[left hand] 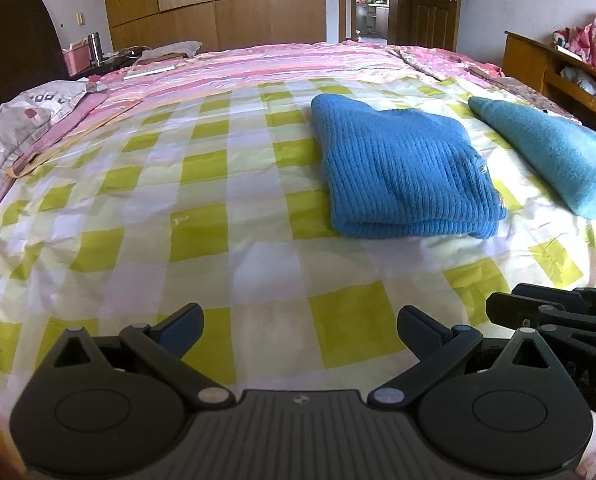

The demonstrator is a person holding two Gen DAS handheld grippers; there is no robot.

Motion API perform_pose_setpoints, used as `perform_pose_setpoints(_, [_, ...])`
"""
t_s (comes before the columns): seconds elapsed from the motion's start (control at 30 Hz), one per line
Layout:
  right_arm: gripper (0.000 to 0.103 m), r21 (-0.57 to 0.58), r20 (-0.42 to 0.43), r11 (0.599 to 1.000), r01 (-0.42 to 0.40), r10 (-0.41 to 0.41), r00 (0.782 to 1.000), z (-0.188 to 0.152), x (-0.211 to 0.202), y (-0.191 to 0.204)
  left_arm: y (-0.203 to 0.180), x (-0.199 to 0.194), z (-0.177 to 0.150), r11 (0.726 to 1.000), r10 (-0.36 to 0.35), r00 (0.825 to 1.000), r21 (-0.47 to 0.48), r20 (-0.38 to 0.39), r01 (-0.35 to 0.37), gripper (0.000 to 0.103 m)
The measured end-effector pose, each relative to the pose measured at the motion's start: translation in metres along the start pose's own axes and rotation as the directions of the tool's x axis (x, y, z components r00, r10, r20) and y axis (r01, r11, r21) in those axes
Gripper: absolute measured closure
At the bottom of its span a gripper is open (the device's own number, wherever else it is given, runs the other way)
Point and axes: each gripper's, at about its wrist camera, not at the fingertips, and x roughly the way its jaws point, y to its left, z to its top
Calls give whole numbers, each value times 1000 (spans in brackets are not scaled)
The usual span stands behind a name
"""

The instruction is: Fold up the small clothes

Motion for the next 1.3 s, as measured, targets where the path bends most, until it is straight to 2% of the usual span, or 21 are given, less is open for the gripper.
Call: perform_pose_setpoints(1.3, [84, -21, -9, 1000, 20, -20, 1000, -10, -3, 10, -3, -4, -11, 998, 53, 999, 34, 4, -53, 0])
